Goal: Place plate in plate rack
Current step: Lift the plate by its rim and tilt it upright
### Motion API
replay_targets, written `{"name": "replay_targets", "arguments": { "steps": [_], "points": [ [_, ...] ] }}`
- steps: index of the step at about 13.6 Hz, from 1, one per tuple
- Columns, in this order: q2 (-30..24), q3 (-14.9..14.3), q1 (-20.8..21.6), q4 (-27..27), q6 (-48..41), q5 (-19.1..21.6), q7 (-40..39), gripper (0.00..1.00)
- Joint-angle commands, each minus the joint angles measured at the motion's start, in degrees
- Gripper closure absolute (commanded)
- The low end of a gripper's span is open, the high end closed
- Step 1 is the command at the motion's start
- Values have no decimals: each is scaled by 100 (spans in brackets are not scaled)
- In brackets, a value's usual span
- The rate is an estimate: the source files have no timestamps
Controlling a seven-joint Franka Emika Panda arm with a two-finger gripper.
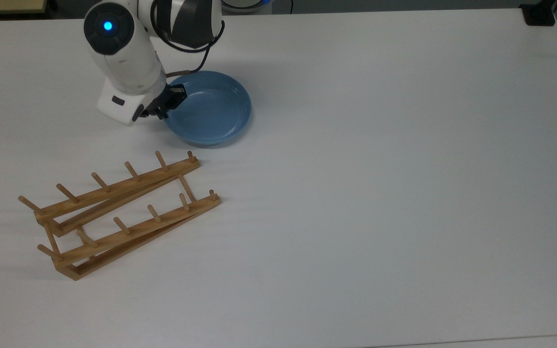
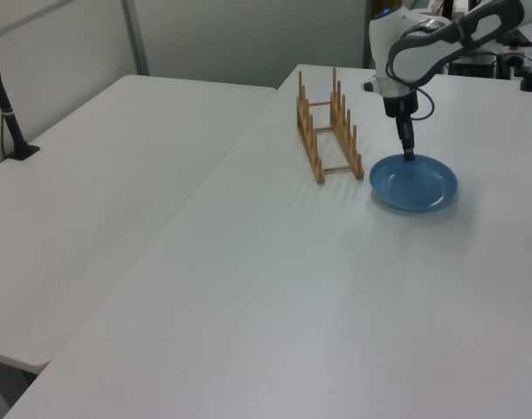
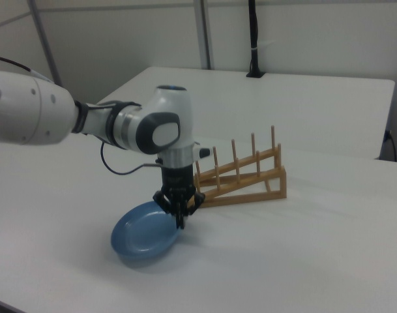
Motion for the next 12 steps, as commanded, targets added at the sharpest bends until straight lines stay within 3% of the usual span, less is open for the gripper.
{"name": "replay_targets", "arguments": {
  "steps": [1,4,7,8,12],
  "points": [
    [-511,31,153,364,-489,136,-132,100],
    [-757,83,339,998,-694,304,-97,100],
    [-845,259,374,1524,-624,129,-88,100],
    [-863,260,417,1753,-632,-2,-97,100],
    [-907,260,488,2264,-589,-1170,104,100]
  ]
}}
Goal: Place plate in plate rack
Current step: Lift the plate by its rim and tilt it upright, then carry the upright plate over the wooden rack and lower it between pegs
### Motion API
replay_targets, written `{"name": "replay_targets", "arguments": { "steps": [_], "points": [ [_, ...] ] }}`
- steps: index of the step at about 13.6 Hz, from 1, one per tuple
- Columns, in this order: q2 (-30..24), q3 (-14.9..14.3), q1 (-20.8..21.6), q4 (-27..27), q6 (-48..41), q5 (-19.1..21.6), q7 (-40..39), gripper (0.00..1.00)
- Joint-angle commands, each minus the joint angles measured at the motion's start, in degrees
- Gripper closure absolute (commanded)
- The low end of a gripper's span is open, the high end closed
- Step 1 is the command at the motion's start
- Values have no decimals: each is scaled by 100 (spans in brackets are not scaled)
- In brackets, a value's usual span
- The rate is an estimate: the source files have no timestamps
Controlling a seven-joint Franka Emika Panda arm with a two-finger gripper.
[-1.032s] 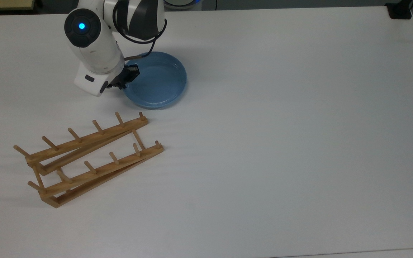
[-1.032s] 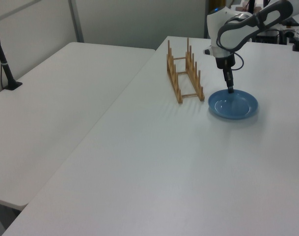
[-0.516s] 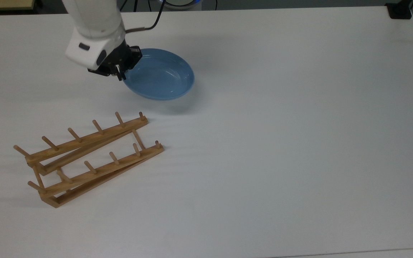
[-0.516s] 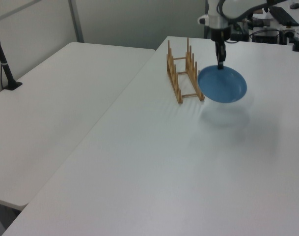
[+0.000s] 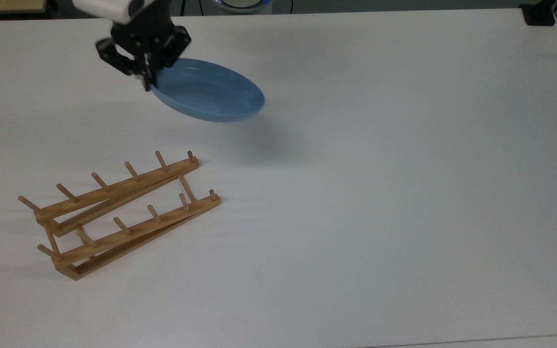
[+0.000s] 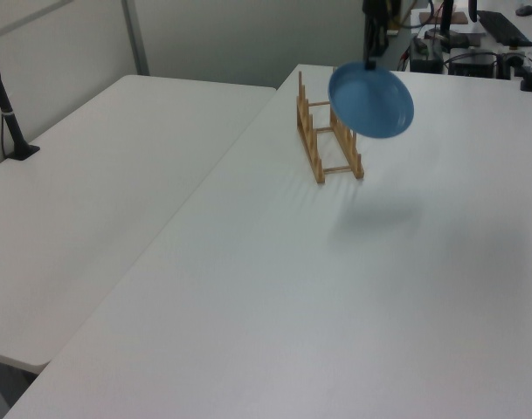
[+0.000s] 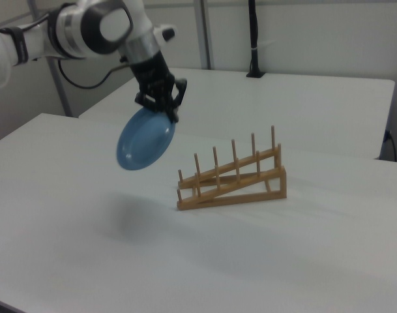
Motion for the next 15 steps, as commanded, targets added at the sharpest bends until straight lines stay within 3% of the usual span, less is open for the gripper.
{"name": "replay_targets", "arguments": {
  "steps": [1,7,11,15],
  "points": [
    [17,-21,122,478,-88,-966,222,100],
    [210,-161,254,532,482,-2944,1618,100],
    [263,-450,290,593,1044,-3648,2120,100],
    [403,-934,281,654,1738,-3869,2315,100]
  ]
}}
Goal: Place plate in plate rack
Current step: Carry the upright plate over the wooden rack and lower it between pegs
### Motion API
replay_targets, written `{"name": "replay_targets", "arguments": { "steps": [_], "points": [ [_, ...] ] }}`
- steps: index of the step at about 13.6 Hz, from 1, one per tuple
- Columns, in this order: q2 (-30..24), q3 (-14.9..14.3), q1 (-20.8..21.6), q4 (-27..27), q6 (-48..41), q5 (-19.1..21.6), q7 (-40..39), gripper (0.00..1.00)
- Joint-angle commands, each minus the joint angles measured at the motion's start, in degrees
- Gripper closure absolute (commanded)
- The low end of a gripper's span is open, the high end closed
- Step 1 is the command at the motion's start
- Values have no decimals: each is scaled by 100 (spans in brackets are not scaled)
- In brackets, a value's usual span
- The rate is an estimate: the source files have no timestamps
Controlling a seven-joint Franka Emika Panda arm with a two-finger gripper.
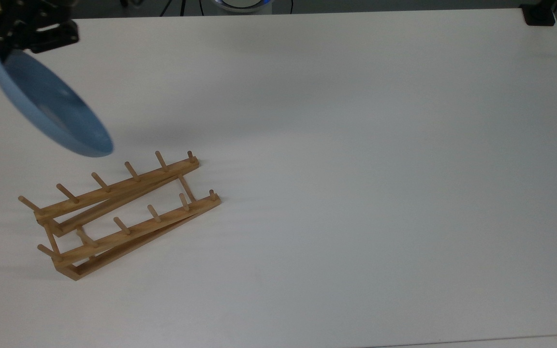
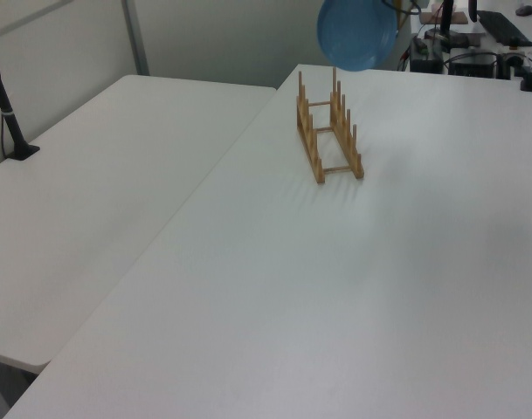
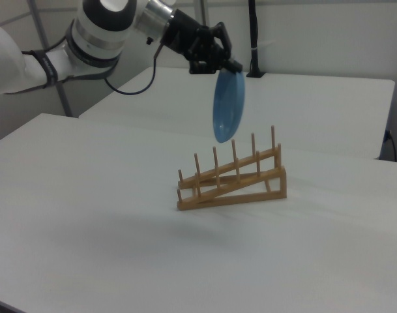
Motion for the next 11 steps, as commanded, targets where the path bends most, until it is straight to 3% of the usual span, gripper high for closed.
{"name": "replay_targets", "arguments": {
  "steps": [1,5,11],
  "points": [
    [324,-484,132,223,476,-283,196,100],
    [703,-923,132,337,1117,-758,844,100],
    [1257,-986,141,636,1347,-1417,1584,100]
  ]
}}
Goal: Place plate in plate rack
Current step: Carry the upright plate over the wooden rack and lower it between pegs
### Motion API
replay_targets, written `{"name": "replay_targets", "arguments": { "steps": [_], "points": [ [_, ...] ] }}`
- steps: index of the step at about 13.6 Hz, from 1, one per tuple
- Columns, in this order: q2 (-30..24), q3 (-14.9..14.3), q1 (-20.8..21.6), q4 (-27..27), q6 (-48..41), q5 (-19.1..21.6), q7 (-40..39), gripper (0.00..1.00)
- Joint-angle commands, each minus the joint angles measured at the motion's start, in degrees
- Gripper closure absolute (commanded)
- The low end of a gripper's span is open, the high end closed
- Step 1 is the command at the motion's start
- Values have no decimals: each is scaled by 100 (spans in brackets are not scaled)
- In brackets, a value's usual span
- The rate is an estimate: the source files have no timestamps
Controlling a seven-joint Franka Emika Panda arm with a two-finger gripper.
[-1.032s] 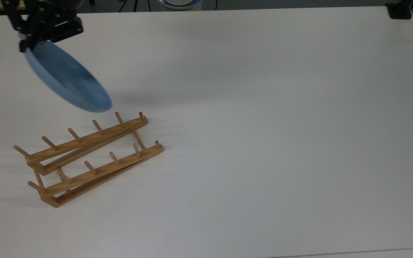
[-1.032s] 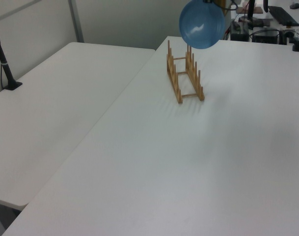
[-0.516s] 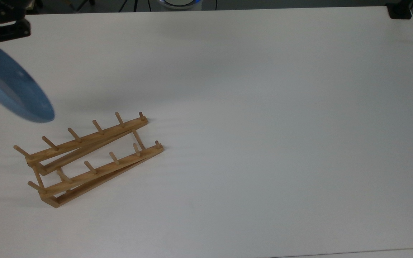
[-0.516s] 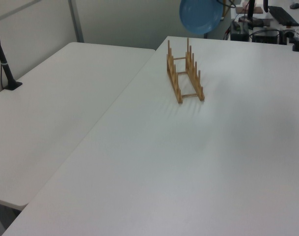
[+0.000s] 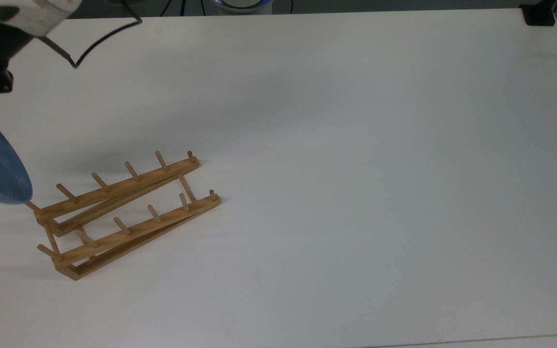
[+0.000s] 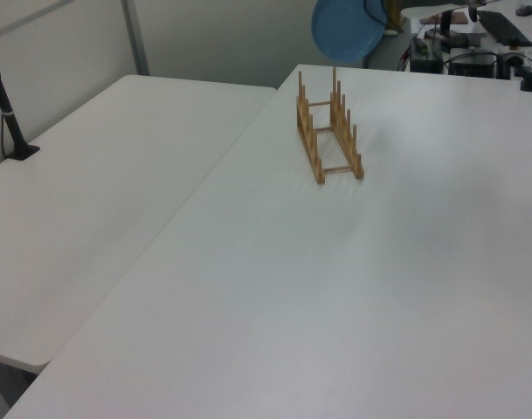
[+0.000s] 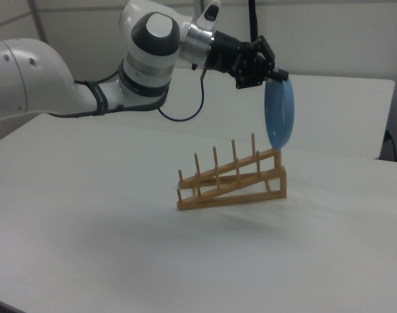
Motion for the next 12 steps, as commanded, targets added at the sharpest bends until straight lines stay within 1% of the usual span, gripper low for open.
{"name": "replay_targets", "arguments": {
  "steps": [1,7,9,12],
  "points": [
    [338,-156,135,237,293,-274,411,100],
    [532,-147,355,202,311,-345,473,100],
    [541,-130,364,193,311,-353,473,100],
    [629,-103,364,106,311,-503,482,100]
  ]
}}
